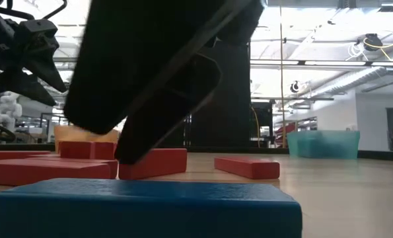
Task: Sort blocks
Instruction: Put the blue block into the blue bin
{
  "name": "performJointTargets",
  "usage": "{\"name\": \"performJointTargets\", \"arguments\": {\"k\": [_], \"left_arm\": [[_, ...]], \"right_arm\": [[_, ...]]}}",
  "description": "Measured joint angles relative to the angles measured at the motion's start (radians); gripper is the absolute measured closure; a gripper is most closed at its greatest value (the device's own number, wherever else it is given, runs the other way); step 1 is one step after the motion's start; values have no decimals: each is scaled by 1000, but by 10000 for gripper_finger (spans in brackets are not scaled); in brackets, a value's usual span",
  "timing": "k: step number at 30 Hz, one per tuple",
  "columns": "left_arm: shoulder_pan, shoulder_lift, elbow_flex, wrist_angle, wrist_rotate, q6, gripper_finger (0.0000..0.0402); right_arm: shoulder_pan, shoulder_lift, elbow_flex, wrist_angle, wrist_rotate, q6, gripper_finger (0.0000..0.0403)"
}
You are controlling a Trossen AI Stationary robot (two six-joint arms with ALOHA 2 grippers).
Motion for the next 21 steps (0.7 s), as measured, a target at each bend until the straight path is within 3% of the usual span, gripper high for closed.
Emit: {"name": "performJointTargets", "arguments": {"k": [10, 12, 15, 21], "left_arm": [[0, 4, 0, -2, 0, 0, 174], [0, 4, 0, -2, 0, 0, 174], [0, 5, 0, -2, 0, 0, 174], [0, 6, 0, -2, 1, 0, 174]], "right_arm": [[33, 61, 4, 44, 11, 120, 116], [37, 73, 7, 27, 56, 160, 122], [49, 90, 9, -11, 133, 213, 144], [53, 115, 10, -38, 148, 229, 207]]}}
